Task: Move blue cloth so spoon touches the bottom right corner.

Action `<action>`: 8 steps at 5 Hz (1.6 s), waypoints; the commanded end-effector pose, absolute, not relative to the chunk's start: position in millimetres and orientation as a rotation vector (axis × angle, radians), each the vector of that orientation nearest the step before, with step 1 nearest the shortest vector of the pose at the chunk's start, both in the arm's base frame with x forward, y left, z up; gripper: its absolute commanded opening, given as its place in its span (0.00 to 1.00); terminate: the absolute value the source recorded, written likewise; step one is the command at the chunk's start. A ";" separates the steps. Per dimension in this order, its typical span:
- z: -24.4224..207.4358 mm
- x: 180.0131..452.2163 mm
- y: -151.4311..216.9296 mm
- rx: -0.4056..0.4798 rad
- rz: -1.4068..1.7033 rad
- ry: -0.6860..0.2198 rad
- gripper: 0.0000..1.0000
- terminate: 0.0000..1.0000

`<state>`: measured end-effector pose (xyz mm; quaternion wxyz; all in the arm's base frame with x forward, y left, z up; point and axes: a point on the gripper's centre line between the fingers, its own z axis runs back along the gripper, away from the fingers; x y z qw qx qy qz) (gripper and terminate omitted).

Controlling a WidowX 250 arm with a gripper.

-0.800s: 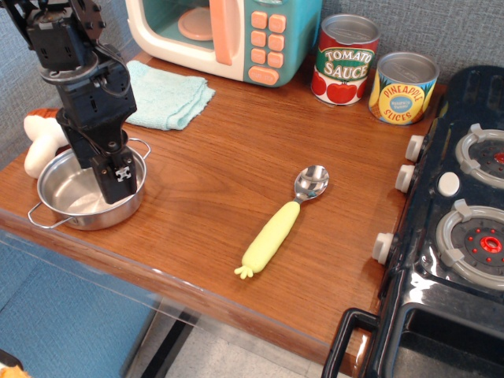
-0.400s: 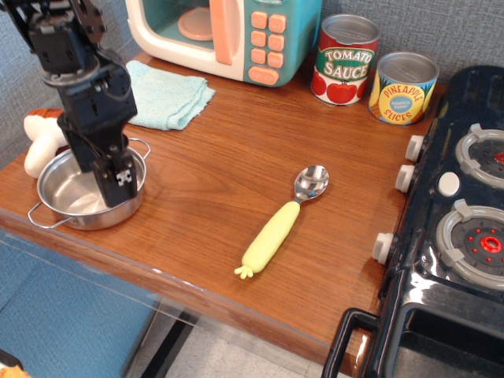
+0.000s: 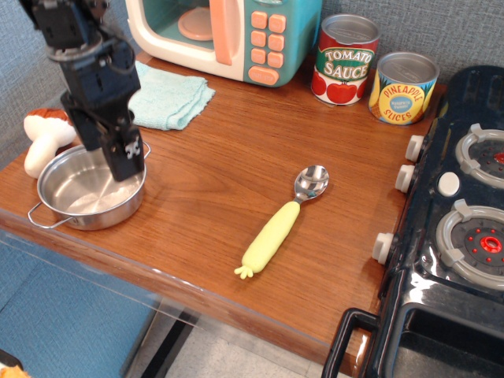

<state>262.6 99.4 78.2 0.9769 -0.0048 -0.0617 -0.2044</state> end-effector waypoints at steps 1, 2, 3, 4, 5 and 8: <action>88.7 337.8 136.9 0.082 -0.269 -0.186 1.00 0.00; 81.8 370.5 158.3 0.119 -0.192 -0.191 1.00 0.00; 79.8 391.9 172.3 0.118 -0.139 -0.200 1.00 0.00; 74.4 409.6 187.3 0.121 -0.070 -0.200 1.00 0.00; 62.9 417.5 195.9 0.139 -0.020 -0.175 1.00 0.00; 20.7 412.0 181.1 0.152 -0.014 -0.074 1.00 0.00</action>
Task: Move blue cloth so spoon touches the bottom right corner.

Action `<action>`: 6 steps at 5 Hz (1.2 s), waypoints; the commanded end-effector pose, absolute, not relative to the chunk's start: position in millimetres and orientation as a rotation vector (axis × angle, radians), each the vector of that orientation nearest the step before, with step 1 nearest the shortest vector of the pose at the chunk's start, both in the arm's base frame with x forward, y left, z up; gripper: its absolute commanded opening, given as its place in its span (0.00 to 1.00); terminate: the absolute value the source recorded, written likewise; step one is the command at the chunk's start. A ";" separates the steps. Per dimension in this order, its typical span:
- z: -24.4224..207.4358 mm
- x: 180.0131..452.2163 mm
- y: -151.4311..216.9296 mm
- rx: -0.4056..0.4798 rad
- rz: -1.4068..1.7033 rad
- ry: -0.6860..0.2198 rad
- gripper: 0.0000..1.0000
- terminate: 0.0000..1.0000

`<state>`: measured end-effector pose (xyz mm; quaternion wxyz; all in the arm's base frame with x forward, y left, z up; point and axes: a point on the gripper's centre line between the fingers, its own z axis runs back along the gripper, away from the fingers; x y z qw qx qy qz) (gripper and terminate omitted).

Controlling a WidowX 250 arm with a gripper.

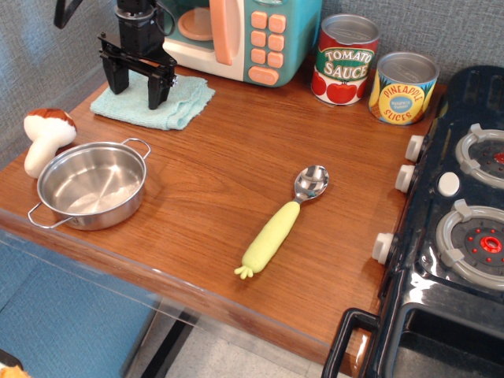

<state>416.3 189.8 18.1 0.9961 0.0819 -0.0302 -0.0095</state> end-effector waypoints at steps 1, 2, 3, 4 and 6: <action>20.2 413.2 146.3 0.118 -0.046 -0.083 1.00 0.00; 24.4 414.6 100.5 0.077 -0.085 -0.106 1.00 0.00; 24.7 415.7 60.8 0.029 -0.108 -0.112 1.00 0.00; 21.3 417.7 27.8 -0.025 -0.121 -0.107 1.00 0.00; 19.5 415.5 -1.9 -0.033 -0.149 -0.097 1.00 0.00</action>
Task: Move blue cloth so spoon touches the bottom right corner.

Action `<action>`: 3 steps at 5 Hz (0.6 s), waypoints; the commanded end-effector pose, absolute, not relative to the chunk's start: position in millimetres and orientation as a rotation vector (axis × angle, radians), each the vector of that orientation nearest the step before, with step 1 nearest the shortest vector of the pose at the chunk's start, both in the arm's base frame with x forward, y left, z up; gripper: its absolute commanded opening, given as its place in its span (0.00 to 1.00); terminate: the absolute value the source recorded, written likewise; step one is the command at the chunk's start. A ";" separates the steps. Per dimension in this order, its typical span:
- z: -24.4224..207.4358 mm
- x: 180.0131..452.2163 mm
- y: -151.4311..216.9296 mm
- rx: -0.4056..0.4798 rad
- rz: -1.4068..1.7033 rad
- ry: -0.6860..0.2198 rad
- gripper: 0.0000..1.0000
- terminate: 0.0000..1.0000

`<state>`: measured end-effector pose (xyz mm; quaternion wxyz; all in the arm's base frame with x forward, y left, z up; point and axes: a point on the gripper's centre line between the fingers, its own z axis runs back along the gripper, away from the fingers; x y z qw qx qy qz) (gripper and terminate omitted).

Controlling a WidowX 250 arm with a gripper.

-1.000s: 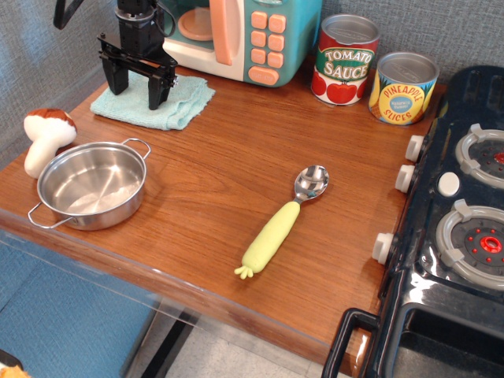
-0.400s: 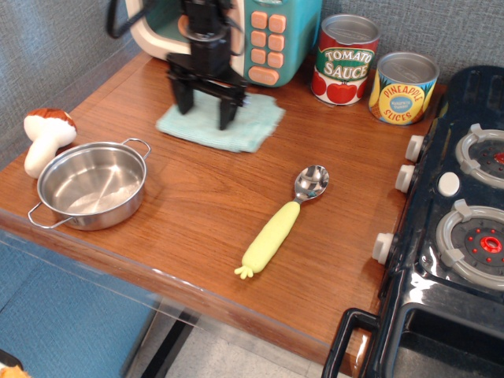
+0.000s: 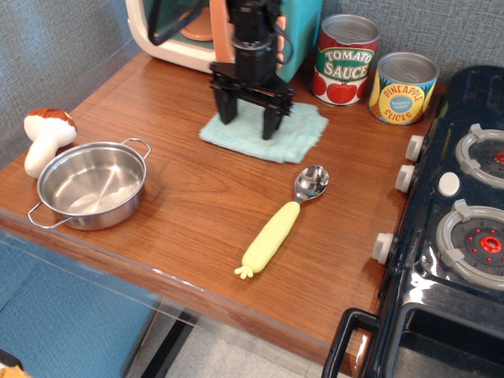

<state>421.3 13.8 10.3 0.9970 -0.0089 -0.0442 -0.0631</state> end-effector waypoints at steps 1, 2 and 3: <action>34.6 414.5 -6.2 -0.029 -0.152 -0.125 1.00 0.00; 53.7 416.6 0.4 -0.022 -0.130 -0.155 1.00 0.00; 88.9 417.9 7.3 -0.035 -0.105 -0.229 1.00 0.00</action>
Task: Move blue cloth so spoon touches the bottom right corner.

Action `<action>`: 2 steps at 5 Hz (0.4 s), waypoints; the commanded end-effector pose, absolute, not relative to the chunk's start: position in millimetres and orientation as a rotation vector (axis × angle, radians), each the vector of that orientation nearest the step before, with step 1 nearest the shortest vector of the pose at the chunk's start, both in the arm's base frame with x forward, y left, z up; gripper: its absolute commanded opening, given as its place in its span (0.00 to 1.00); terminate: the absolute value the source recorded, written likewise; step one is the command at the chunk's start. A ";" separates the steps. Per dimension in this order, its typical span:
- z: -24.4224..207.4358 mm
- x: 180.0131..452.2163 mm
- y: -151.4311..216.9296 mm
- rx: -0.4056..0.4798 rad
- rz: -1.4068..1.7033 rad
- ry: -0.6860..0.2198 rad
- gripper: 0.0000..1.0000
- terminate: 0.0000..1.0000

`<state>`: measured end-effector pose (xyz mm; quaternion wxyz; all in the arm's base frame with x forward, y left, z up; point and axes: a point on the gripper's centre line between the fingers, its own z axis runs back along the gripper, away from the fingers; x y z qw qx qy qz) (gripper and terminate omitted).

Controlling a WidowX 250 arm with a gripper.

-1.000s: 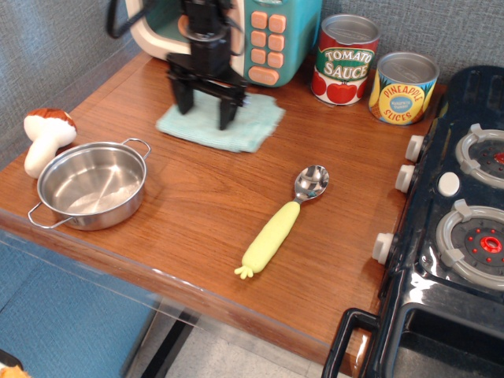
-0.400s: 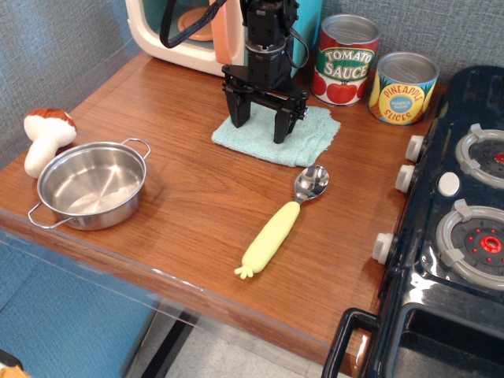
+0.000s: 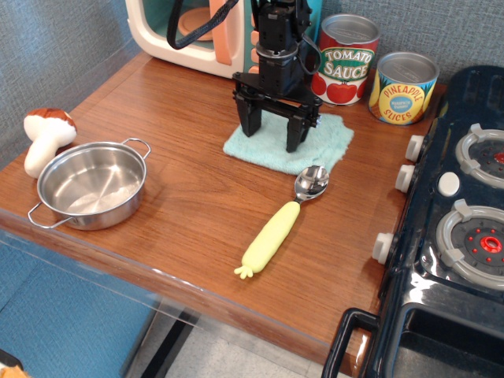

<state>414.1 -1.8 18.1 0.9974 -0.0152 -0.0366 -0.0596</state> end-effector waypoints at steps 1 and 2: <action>124.0 415.8 7.6 -0.023 -0.119 -0.287 1.00 0.00; 142.1 403.8 16.1 -0.007 -0.117 -0.299 1.00 0.00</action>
